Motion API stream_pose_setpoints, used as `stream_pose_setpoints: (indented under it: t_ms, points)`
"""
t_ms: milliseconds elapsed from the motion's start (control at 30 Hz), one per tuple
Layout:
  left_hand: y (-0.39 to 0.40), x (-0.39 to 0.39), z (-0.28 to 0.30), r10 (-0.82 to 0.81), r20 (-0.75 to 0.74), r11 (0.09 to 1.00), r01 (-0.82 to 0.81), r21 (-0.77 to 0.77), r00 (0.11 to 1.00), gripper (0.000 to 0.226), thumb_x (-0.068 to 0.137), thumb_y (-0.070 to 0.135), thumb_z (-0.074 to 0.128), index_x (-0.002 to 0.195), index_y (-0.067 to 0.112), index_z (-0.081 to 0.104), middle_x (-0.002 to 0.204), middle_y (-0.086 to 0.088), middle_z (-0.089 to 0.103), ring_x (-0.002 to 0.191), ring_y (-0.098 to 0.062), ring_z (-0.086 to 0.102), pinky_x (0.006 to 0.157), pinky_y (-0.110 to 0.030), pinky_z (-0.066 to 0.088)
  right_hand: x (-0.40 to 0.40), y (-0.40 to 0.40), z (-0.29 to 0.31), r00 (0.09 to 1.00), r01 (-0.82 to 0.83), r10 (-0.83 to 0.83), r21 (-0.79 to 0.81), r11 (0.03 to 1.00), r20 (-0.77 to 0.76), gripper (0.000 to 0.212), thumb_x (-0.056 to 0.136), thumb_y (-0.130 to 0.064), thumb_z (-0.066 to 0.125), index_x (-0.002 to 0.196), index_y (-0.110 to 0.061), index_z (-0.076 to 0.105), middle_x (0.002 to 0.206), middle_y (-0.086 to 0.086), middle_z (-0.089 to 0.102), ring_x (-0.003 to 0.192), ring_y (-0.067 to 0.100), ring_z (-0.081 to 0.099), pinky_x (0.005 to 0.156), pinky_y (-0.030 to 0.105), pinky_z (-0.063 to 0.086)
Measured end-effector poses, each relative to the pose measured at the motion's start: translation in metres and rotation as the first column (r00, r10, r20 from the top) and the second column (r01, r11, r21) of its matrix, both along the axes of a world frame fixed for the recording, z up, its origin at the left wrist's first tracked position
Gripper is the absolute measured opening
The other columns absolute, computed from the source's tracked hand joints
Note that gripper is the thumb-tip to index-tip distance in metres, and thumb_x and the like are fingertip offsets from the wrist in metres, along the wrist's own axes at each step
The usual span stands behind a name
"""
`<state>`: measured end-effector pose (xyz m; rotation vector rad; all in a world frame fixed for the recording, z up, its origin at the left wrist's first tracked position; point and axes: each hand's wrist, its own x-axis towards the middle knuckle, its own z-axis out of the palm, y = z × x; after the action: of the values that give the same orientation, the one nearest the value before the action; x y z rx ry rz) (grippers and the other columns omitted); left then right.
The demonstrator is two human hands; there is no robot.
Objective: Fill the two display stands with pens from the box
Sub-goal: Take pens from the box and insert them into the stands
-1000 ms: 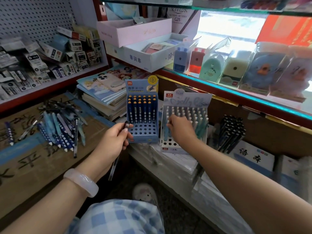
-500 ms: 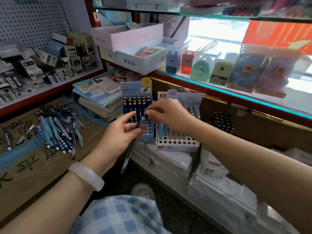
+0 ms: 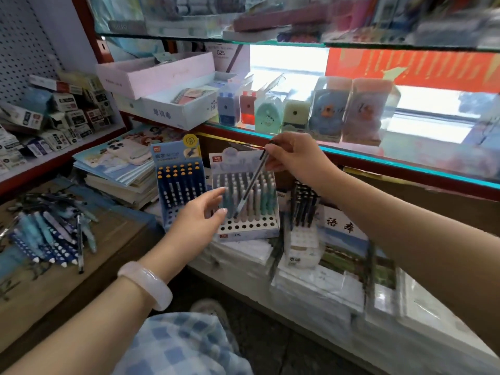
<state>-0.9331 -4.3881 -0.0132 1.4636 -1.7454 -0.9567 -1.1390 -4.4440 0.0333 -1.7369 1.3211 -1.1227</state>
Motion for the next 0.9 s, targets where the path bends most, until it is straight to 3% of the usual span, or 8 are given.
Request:
stream_pose_setpoints:
  t_ms: [133, 300, 400, 667, 900]
  points:
    - [-0.003, -0.027, 0.006, -0.077, 0.169, 0.994, 0.090, -0.066, 0.983, 0.048, 0.096, 0.019, 0.048, 0.142, 0.027, 0.036, 0.146, 0.006, 0.037, 0.135, -0.011, 0.032, 0.104, -0.025, 0.027, -0.042, 0.001, -0.002, 0.966, 0.102, -0.126, -0.117, 0.988, -0.225, 0.010, 0.094, -0.016, 0.054, 0.100, -0.010, 0.060, 0.091, 0.007, 0.068, 0.076, 0.010, 0.068, 0.073, 0.021, 0.056]
    - [-0.006, -0.048, 0.006, -0.145, 0.397, 0.970, 0.209, -0.125, 0.906, 0.052, 0.095, 0.024, 0.049, 0.144, 0.026, 0.030, 0.153, 0.004, 0.026, 0.141, -0.013, 0.021, 0.112, -0.029, 0.019, -0.076, 0.012, -0.020, 0.835, 0.190, -0.306, -0.283, 0.940, -0.457, 0.018, 0.095, -0.019, 0.051, 0.103, -0.007, 0.062, 0.085, 0.004, 0.065, 0.075, 0.013, 0.064, 0.074, 0.021, 0.051]
    - [-0.008, -0.050, -0.003, -0.137, 0.455, 0.966, 0.221, -0.135, 0.880, 0.054, 0.094, 0.027, 0.050, 0.144, 0.028, 0.029, 0.153, 0.005, 0.024, 0.141, -0.013, 0.019, 0.114, -0.033, 0.019, -0.079, 0.018, -0.042, 0.811, 0.189, -0.287, -0.236, 0.953, -0.509, 0.020, 0.096, -0.021, 0.051, 0.107, -0.009, 0.060, 0.085, 0.004, 0.066, 0.073, 0.014, 0.065, 0.072, 0.027, 0.054]
    - [-0.011, -0.042, -0.025, -0.153, 0.491, 0.973, 0.219, -0.079, 0.858, 0.054, 0.094, 0.031, 0.049, 0.145, 0.029, 0.029, 0.152, 0.006, 0.024, 0.139, -0.012, 0.022, 0.110, -0.025, 0.020, -0.069, 0.013, -0.085, 0.758, 0.232, -0.260, -0.126, 0.965, -0.598, 0.025, 0.098, -0.027, 0.047, 0.113, -0.010, 0.055, 0.090, 0.011, 0.068, 0.078, 0.027, 0.065, 0.071, 0.043, 0.056]
    - [-0.015, -0.038, -0.032, -0.147, 0.483, 0.976, 0.205, -0.068, 0.863, 0.051, 0.094, 0.030, 0.050, 0.142, 0.029, 0.033, 0.147, 0.005, 0.032, 0.135, -0.013, 0.030, 0.106, -0.025, 0.025, -0.067, 0.013, -0.108, 0.721, 0.266, -0.187, 0.017, 0.964, -0.667, 0.024, 0.099, -0.027, 0.045, 0.109, -0.008, 0.054, 0.091, 0.012, 0.064, 0.077, 0.027, 0.061, 0.068, 0.039, 0.054]
